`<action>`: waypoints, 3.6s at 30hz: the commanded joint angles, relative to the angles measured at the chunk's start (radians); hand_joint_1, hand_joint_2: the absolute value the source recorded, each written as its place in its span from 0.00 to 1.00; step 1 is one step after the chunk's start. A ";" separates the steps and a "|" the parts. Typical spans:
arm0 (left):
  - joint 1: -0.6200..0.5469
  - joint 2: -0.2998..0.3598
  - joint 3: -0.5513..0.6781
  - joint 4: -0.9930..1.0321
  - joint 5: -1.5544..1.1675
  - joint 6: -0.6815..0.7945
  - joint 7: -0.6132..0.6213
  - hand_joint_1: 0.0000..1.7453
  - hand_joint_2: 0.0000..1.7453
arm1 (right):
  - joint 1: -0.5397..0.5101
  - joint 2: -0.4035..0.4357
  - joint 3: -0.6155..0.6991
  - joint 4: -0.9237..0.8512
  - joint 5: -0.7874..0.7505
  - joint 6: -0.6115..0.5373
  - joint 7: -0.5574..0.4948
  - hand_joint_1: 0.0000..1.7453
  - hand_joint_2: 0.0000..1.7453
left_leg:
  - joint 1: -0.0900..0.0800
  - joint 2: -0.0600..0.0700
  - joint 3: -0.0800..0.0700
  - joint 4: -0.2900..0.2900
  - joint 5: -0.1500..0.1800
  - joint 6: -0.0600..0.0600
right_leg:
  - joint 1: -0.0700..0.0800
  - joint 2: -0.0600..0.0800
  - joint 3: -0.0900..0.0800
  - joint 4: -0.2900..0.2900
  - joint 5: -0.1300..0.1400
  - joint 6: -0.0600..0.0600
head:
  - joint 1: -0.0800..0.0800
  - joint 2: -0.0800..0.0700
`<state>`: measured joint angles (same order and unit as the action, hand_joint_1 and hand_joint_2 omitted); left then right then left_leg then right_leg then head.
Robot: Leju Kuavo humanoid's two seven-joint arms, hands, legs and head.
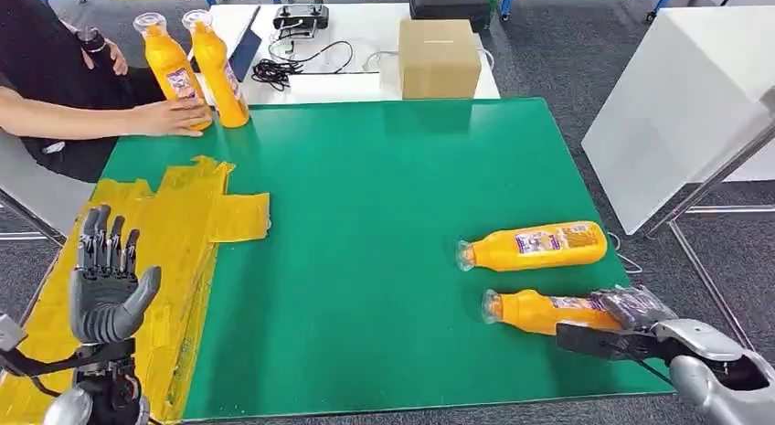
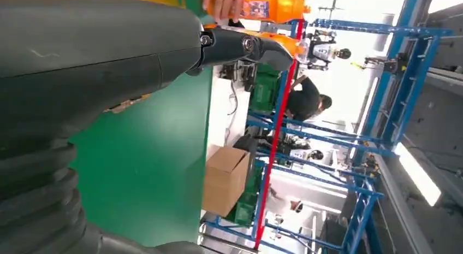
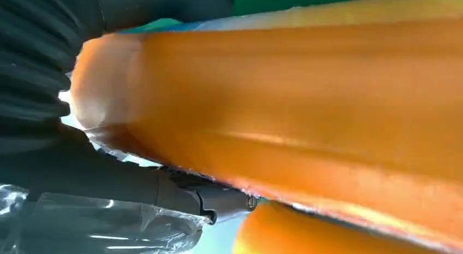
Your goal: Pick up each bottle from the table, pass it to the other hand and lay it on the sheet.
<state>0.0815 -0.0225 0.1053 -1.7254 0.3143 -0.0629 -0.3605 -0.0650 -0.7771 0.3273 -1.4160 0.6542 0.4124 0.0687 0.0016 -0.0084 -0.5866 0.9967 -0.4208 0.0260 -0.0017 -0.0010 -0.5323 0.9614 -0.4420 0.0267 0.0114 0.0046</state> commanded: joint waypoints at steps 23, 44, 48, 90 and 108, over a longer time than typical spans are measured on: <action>-0.053 0.024 -0.062 0.087 0.015 0.006 0.002 0.00 1.00 | -0.006 0.085 0.029 -0.036 -0.165 -0.123 -0.045 1.00 1.00 | 0.001 0.001 0.004 -0.003 0.000 -0.002 | 0.001 0.001 0.004 -0.003 0.000 0.000 | 0.000 0.000; 0.064 -0.091 -0.287 -0.006 0.288 -0.101 0.009 0.00 1.00 | -0.067 0.626 0.089 -0.272 -0.282 -0.556 -0.249 1.00 1.00 | 0.003 0.002 0.003 -0.002 -0.003 -0.004 | 0.003 0.001 0.002 -0.001 -0.004 -0.001 | 0.000 0.000; 0.064 -0.089 -0.289 -0.006 0.288 -0.099 0.008 0.00 1.00 | -0.064 0.622 0.091 -0.274 -0.282 -0.559 -0.249 1.00 1.00 | 0.003 0.001 0.002 -0.002 -0.002 -0.003 | 0.002 0.000 0.002 -0.001 -0.003 0.000 | 0.000 0.000; -0.061 -0.099 -0.366 0.091 0.201 -0.059 -0.016 0.00 1.00 | -0.424 0.801 0.409 0.254 -0.241 -0.429 -0.071 1.00 1.00 | 0.003 0.002 0.004 -0.002 -0.001 -0.003 | 0.002 0.001 0.004 0.000 -0.003 0.000 | 0.000 0.000; -0.064 -0.099 -0.319 0.100 0.157 -0.033 -0.034 0.00 1.00 | -0.457 0.837 0.612 0.274 -0.187 -0.368 -0.032 1.00 1.00 | 0.003 0.002 0.004 -0.002 -0.002 -0.003 | 0.002 0.001 0.004 0.000 -0.004 0.000 | 0.000 0.000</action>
<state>0.0479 -0.1263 -0.2442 -1.6819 0.4868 -0.1049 -0.3918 -0.4636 0.0530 0.7984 -1.2036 0.4520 0.0194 0.0218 0.0041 -0.0091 -0.5869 0.9955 -0.4209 0.0238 -0.0001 -0.0019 -0.5321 0.9628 -0.4450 0.0264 0.0118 0.0046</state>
